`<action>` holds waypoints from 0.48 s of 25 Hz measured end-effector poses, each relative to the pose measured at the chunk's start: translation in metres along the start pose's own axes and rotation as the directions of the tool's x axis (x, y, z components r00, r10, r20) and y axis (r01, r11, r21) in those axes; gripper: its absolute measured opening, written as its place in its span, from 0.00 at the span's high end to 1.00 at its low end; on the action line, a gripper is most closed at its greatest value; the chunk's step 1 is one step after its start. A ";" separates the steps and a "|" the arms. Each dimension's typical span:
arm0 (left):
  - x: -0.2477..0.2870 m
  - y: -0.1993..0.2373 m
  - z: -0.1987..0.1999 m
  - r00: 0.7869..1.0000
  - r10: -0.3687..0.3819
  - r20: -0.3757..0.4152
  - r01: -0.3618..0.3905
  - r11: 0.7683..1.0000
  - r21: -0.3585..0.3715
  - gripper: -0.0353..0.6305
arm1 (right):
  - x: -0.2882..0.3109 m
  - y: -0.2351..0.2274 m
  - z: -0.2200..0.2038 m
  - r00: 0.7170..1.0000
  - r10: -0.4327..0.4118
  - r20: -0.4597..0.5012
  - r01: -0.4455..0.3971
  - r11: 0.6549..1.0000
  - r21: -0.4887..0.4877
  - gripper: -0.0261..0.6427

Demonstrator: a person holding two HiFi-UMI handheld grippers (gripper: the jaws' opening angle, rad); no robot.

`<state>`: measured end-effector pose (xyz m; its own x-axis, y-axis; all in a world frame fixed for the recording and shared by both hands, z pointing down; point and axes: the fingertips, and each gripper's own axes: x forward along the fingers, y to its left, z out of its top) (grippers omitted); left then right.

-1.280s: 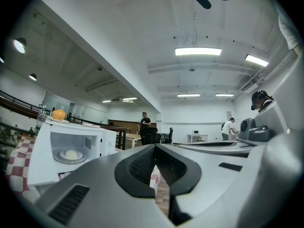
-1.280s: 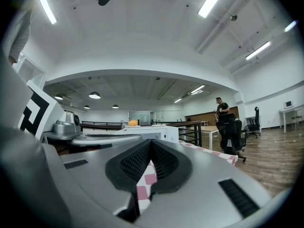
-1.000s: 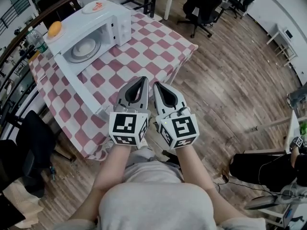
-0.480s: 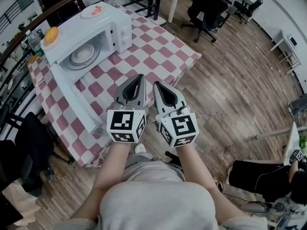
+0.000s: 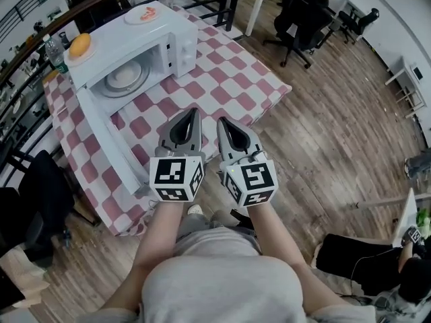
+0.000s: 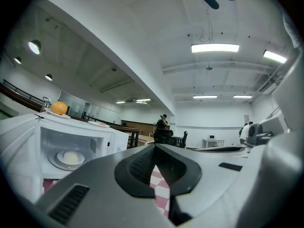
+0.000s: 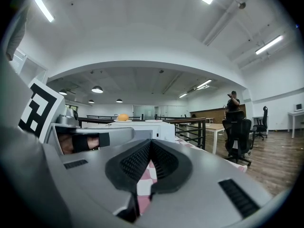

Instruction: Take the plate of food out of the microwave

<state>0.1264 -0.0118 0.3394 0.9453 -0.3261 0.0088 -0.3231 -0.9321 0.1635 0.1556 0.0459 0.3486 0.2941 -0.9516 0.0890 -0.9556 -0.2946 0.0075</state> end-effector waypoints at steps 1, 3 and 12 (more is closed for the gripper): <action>0.002 0.000 0.001 1.000 0.003 0.004 -0.003 1.000 0.005 0.94 | 0.004 0.001 0.000 1.000 0.007 0.000 -0.007 1.000 0.000 0.93; 0.006 0.002 0.003 1.000 0.012 0.009 -0.012 1.000 0.013 0.94 | 0.011 0.002 0.000 1.000 0.023 0.000 -0.023 1.000 -0.003 0.93; 0.026 0.032 -0.001 0.992 0.123 0.011 -0.123 0.992 -0.001 0.94 | 0.052 -0.007 -0.001 0.993 0.115 -0.001 -0.115 0.993 -0.011 0.93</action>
<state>0.1402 -0.0503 0.3463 0.8980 -0.4396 0.0181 -0.4364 -0.8850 0.1625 0.1781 -0.0017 0.3540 0.1822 -0.9791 0.0899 -0.9832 -0.1822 0.0084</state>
